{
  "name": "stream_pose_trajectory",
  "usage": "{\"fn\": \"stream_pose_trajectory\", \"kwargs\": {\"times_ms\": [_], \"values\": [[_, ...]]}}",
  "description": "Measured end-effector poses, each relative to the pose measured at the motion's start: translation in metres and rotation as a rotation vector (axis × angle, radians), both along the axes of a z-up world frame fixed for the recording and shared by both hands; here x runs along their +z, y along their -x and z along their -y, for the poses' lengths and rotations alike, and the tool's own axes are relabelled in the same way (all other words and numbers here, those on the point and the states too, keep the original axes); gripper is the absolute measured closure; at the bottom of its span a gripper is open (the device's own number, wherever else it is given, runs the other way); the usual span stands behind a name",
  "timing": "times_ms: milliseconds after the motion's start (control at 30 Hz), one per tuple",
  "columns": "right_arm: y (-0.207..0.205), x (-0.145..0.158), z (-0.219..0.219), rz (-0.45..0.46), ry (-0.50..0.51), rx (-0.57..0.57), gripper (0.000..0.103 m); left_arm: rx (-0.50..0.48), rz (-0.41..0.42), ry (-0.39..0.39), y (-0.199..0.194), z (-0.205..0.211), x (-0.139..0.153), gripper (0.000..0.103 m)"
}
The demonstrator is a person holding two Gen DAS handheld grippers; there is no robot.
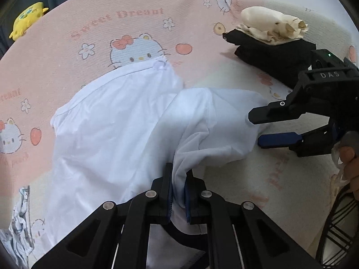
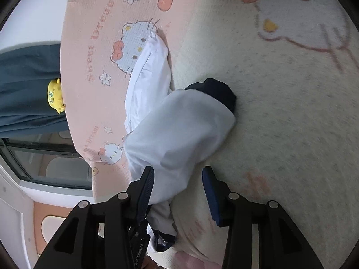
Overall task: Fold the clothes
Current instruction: 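Hold the navy hem with the left gripper while the right gripper regrasps the shirt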
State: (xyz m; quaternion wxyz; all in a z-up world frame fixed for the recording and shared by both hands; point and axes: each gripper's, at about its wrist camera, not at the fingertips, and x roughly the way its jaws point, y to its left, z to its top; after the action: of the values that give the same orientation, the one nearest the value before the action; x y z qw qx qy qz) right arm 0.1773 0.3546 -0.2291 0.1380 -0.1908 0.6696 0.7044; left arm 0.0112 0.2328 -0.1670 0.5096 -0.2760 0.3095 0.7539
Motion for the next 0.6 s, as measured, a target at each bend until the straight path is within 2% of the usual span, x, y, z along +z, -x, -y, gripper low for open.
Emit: {"fn": "stream_pose_trajectory", "kwargs": {"times_ms": [100,133,200,233,400,467,600], "values": [[0.007,0.0,0.002,0.038,0.05,0.017,0.058,-0.001,0.013,0.003,0.005,-0.002,0.0,0.096],[0.007,-0.002,0.006,0.024,0.083,0.012,0.057,0.001,0.02,0.002,0.007,-0.003,-0.001,0.096],[0.007,-0.007,0.014,-0.032,0.143,-0.01,0.047,0.003,0.022,0.003,0.009,-0.003,0.0,0.096],[0.008,-0.009,0.017,-0.048,0.156,-0.022,0.047,0.004,0.018,0.004,0.011,-0.004,0.001,0.096],[0.023,-0.007,0.017,-0.068,0.098,-0.075,0.046,0.012,-0.004,0.017,0.019,-0.002,-0.001,0.096],[0.031,-0.006,0.012,-0.075,0.07,-0.068,0.046,0.027,0.023,0.015,0.027,-0.002,-0.002,0.096],[0.048,0.0,0.007,-0.025,-0.003,-0.044,0.046,0.059,0.073,0.003,0.04,0.0,-0.004,0.096]]}}
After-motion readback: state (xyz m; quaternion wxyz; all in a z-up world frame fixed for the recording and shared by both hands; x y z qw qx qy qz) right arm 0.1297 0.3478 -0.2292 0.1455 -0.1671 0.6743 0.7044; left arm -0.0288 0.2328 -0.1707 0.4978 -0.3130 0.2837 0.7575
